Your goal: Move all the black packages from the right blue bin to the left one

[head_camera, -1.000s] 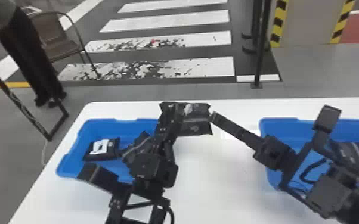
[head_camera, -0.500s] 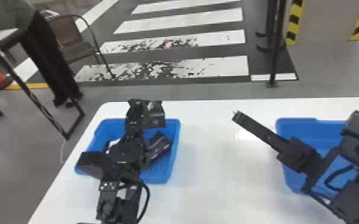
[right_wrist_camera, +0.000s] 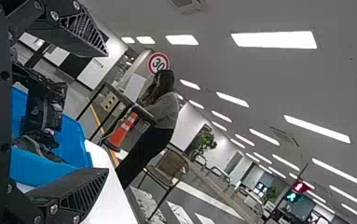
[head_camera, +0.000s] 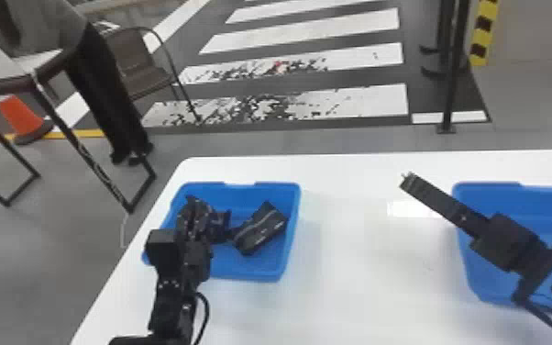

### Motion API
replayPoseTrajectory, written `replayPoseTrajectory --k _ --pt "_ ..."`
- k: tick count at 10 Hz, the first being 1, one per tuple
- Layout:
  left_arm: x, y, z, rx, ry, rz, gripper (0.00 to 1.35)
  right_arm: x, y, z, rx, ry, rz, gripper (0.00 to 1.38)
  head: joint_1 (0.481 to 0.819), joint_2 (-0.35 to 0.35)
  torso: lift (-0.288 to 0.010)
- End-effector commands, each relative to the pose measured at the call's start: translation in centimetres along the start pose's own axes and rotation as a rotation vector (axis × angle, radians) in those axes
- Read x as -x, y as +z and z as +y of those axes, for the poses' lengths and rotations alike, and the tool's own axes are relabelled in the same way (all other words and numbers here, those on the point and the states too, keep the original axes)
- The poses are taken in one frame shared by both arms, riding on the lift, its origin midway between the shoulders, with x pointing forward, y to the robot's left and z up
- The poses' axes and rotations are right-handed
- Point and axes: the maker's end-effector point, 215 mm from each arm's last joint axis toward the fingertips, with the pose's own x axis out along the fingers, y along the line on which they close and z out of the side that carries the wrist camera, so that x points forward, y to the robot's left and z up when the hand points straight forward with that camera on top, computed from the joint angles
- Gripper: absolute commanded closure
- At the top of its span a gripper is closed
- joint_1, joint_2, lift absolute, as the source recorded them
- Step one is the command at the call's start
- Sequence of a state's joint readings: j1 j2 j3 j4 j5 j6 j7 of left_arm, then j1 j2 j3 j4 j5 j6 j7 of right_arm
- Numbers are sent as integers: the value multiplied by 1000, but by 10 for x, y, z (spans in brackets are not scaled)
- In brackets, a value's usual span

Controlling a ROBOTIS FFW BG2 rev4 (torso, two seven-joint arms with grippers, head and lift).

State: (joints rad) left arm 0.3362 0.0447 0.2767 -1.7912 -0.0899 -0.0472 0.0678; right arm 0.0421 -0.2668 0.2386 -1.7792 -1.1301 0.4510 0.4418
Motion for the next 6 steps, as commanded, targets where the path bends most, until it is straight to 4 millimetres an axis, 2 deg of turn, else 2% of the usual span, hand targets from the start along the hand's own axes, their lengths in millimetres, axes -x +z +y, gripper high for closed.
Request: replayPoseTrajectory --k 1,2,3,4,5,6 --pt "6 0 -12 65 -21 -4 456 15 16 -9 169 -89 41 162 695 350 -154" --pt "10 19 -22 105 -45 -69 91 30 40 -15 325 -175 41 160 695 350 -154" --pt "18 37 -32 143 -72 -105 93 50 61 -33 442 -281 37 162 695 350 -154" --pt "31 57 -47 196 -108 -141 150 75 66 -46 482 -397 47 162 695 350 -154" --pt "42 69 -63 286 -151 -149 160 105 86 -62 581 -529 34 168 695 295 -154" --pt "54 86 -79 380 -194 -171 159 140 107 -90 652 -665 40 168 695 227 -154"
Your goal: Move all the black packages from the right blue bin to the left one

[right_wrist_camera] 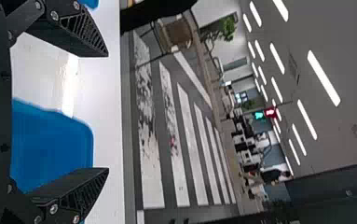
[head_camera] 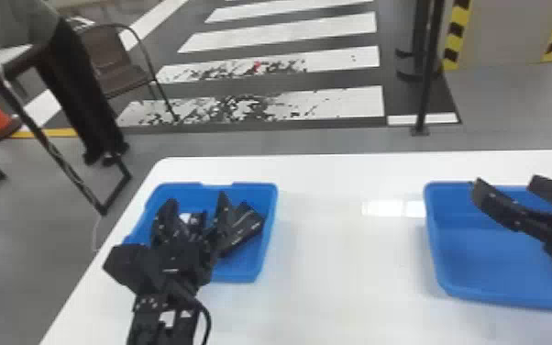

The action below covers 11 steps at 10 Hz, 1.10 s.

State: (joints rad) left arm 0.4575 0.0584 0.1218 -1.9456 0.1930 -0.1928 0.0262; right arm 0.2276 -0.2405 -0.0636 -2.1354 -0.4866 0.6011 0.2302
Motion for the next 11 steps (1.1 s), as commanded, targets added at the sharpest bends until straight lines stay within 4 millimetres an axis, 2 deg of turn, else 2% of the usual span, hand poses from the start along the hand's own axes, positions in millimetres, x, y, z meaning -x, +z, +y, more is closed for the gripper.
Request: replayPoseTrajectory --k 1,2,4,5,7,8,11 --pt "9 24 -31 97 -53 -42 162 22 -18 -64 87 -182 99 167 695 187 -154" --pt "15 34 -46 110 -87 -59 159 30 -33 -96 113 -275 178 162 695 117 -154" --pt "23 29 -65 125 -128 -44 159 28 -59 -144 116 -386 314 162 695 -17 -154" --pt "24 27 -72 122 -143 -39 159 28 -69 -161 110 -431 368 162 695 -40 -154" --pt "24 28 -71 125 -143 -42 159 27 -91 -172 74 -455 435 162 695 -101 -154" --pt "25 29 -70 126 -142 -45 159 29 -102 -172 61 -455 460 162 695 -105 -154" --pt "25 29 -69 130 -141 -47 159 30 -116 -166 31 -440 482 167 695 -101 -154"
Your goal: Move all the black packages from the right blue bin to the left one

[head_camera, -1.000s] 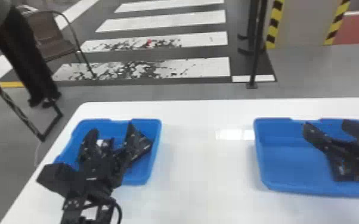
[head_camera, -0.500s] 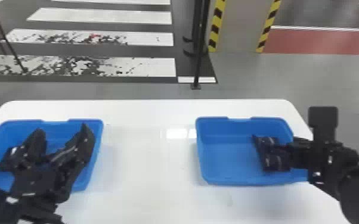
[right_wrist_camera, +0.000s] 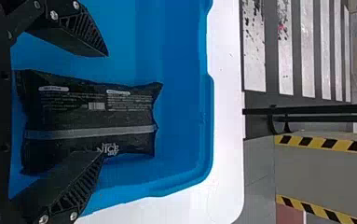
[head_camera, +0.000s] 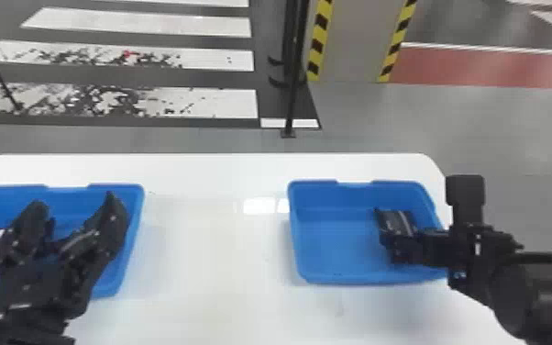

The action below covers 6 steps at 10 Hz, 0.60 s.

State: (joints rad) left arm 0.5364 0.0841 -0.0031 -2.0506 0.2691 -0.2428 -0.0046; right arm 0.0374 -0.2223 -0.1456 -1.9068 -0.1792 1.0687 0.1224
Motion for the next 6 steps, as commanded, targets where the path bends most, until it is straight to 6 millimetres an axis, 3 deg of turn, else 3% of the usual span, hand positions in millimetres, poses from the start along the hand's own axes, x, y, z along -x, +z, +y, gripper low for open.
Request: replayPoseTrajectory --k 1,2,5,6 --pt "-1 1 -3 5 -4 -3 163 4 -10 3 -7 -3 22 163 695 -100 -154" --pt "-1 1 -3 6 -5 -2 163 12 -13 10 1 -15 28 163 695 -100 -154" --pt "0 -1 -7 20 -11 1 163 32 -21 68 -16 -16 -16 162 695 -82 -154" --pt "-1 0 -10 25 -21 -4 165 29 -20 69 -38 -41 -32 162 695 -61 -154"
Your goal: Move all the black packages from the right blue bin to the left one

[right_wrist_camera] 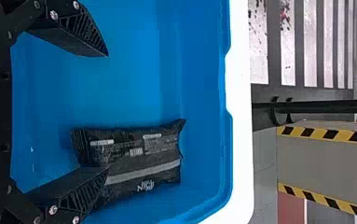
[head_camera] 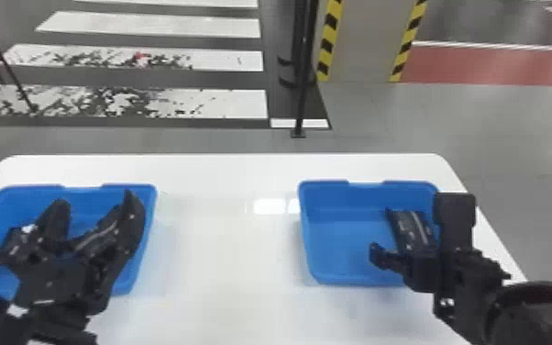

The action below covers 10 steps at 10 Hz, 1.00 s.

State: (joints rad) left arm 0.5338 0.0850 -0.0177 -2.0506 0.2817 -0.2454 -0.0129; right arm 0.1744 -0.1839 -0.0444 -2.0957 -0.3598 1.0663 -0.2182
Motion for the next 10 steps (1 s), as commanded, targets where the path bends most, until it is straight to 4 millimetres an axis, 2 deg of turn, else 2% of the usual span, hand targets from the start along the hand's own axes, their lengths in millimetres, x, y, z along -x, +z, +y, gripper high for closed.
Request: replayPoseTrajectory --k 1,4,7,10 --pt "0 1 -5 9 -11 -3 165 -7 0 10 -39 2 -13 162 695 -41 -154" --pt "2 -1 -6 21 -16 -1 165 -25 8 -11 -88 -90 -31 160 695 -48 -154" --pt "5 -3 -6 25 -15 4 167 -33 14 -26 -108 -131 -37 160 695 -68 -154" --pt "6 -5 -5 27 -16 9 167 -36 6 -47 -121 -181 -19 179 695 -90 -154"
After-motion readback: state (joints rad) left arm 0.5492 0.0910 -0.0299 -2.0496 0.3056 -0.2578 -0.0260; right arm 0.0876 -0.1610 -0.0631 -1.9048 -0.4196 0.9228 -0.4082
